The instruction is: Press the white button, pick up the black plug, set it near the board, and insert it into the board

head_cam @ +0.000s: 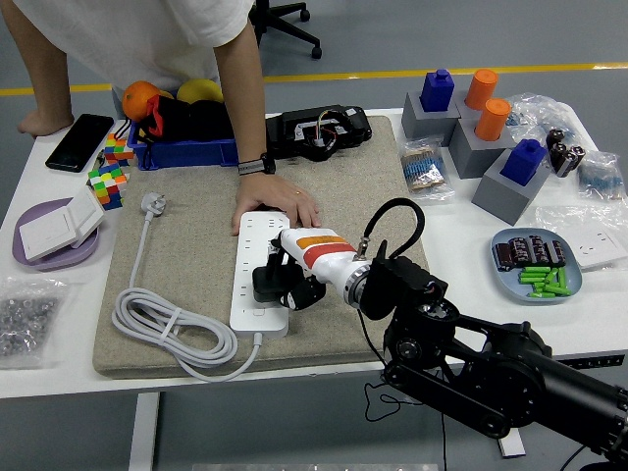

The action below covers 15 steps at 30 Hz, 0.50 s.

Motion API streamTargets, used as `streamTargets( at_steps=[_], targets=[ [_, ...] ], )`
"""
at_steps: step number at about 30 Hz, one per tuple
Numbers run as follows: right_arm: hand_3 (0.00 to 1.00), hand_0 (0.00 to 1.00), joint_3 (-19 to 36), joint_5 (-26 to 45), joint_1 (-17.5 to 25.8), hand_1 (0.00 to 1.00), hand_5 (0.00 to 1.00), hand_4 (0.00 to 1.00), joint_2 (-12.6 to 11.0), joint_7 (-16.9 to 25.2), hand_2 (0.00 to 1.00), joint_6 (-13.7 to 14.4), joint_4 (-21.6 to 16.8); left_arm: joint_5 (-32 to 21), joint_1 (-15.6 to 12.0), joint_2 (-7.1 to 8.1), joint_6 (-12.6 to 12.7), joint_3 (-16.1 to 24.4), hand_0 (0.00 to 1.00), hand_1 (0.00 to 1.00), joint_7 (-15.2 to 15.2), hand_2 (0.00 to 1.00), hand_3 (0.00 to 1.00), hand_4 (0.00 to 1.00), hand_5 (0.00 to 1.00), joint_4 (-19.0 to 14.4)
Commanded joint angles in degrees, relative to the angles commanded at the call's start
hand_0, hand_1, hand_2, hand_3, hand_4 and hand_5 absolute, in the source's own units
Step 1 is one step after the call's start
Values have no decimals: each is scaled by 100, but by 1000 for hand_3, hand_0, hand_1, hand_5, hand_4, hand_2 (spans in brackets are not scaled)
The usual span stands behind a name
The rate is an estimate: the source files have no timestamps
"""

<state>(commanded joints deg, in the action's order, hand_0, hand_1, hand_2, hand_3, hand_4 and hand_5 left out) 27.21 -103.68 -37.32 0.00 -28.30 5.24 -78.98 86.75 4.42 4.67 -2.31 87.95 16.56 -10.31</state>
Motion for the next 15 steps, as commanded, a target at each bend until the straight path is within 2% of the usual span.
streamTargets(
  at_steps=[15],
  targets=[
    [512, 437, -51, -23, -46, 456, 2, 784, 0, 52, 493, 41, 229, 12, -1, 4, -1, -5, 650, 644, -7, 643, 686, 581, 37, 0]
  ],
)
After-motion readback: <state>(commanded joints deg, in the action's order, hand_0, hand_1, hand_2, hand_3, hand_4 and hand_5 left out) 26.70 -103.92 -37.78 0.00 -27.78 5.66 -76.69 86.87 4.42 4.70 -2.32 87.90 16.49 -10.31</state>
